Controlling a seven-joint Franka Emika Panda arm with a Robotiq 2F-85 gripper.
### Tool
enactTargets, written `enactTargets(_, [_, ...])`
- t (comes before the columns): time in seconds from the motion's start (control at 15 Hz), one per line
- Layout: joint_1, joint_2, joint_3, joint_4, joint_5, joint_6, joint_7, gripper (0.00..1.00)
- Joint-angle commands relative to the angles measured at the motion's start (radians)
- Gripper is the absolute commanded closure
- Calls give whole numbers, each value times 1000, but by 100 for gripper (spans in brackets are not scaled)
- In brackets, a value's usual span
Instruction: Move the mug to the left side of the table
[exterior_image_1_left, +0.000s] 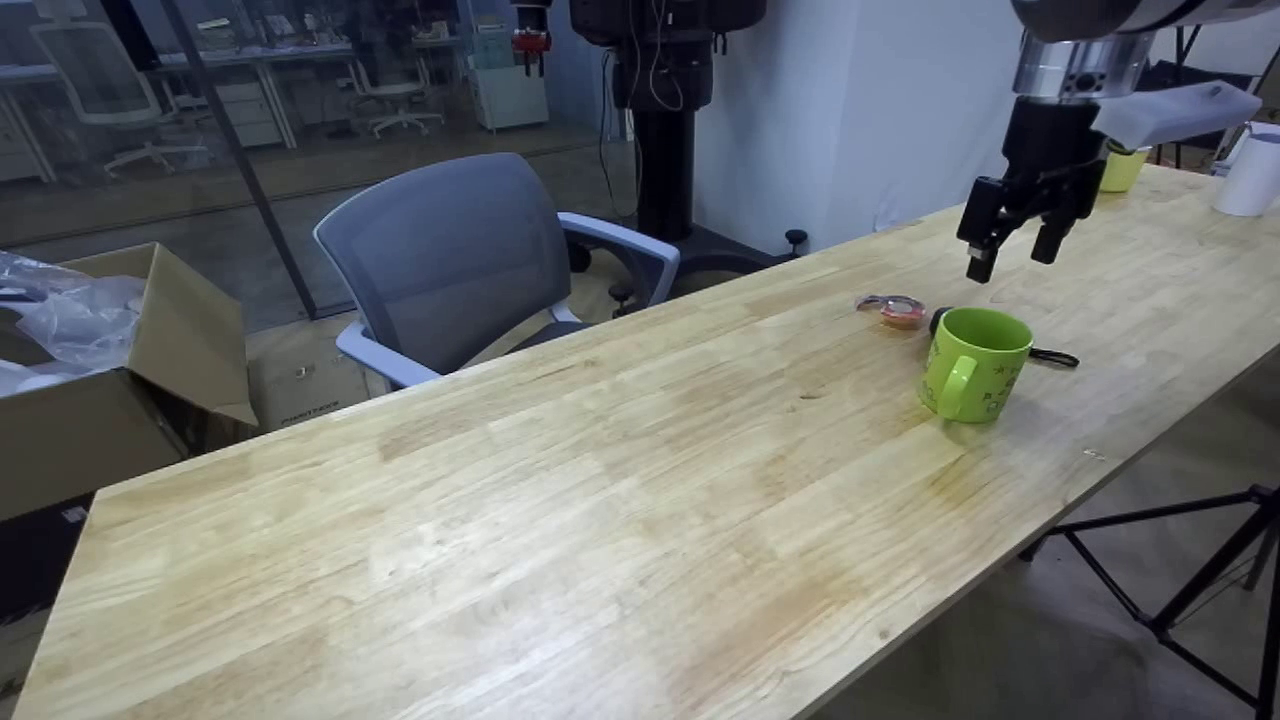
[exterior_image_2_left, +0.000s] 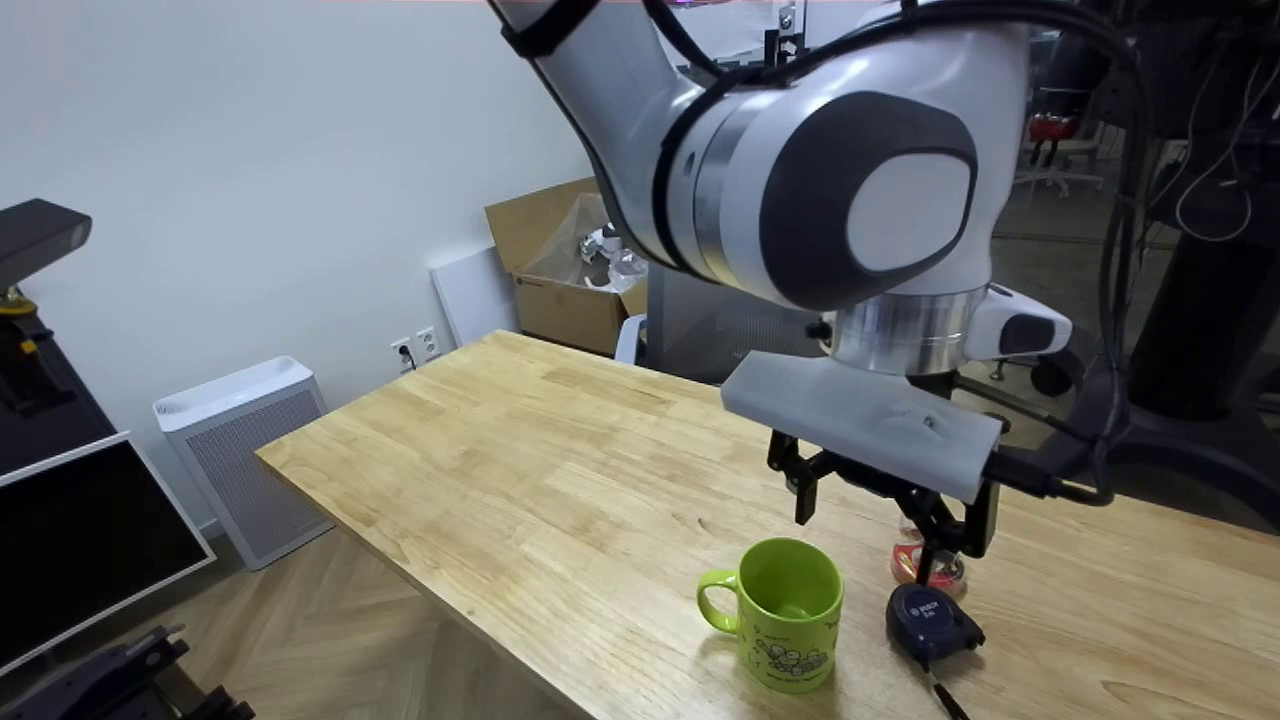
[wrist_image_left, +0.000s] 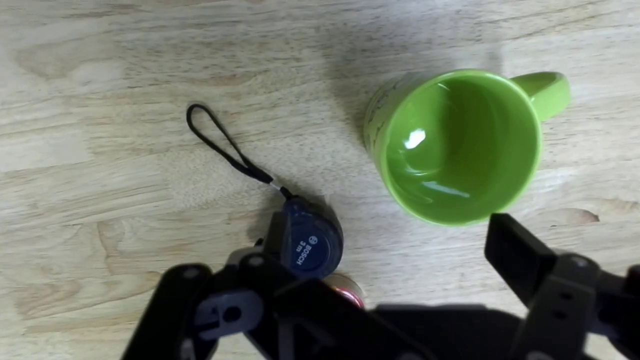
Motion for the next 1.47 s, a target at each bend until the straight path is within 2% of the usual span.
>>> enactTargets(0.0, [-4,43,3,37,-33,-18,64,0])
enactTargets(0.8, [-25,88,-6,41,-39,-49,108,0])
enactTargets(1.4, [-39,127,-32,53,-54,-22,131,0])
